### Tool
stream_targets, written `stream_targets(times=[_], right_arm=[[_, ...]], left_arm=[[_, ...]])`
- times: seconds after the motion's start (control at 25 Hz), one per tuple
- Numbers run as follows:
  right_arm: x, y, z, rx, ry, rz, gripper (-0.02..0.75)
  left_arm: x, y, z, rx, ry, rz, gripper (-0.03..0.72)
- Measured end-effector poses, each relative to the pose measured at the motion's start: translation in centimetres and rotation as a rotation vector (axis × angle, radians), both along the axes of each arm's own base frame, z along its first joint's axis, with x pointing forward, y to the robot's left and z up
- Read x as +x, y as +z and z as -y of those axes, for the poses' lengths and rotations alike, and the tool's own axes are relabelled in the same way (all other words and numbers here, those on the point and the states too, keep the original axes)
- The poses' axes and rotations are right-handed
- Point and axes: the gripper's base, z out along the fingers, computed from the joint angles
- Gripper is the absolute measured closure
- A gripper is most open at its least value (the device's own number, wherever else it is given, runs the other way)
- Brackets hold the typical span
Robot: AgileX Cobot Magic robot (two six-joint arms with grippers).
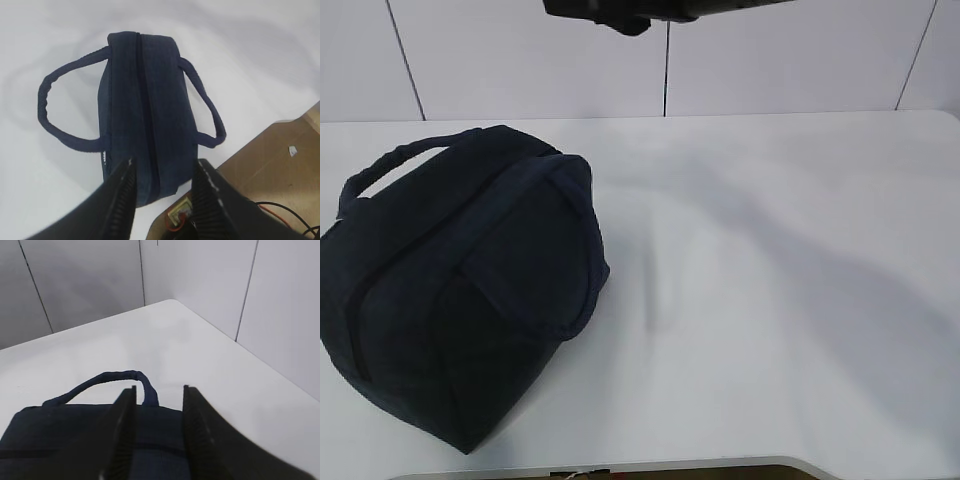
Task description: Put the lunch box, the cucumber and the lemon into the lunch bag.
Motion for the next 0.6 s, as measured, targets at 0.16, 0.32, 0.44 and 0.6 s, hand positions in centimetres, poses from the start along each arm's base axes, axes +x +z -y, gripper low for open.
stream_targets(times=[0.16,0.32,0.44,0.6], right_arm=[[-1.0,0.7,0.1,0.008,0.044,0.004,0.47],[-1.3,0.8,0.0,0.008,0.079,-0.003,0.47],[-1.4,0.8,0.0,0.008,0.082,-0.004,0.47],[-1.4,0.8,0.0,0.008,0.083,-0.004,0.47]], left_arm=[[-4.2,0.1,-0.9,-0.014,0.0,0.072,0.433],[-7.8,-0.9,-1.7,-0.023,0.0,0.122,0.435],[-10.5,-2.3,-2.3,-0.029,-0.001,0.153,0.442],[-13.4,-5.2,-2.9,-0.03,0.001,0.176,0.445]])
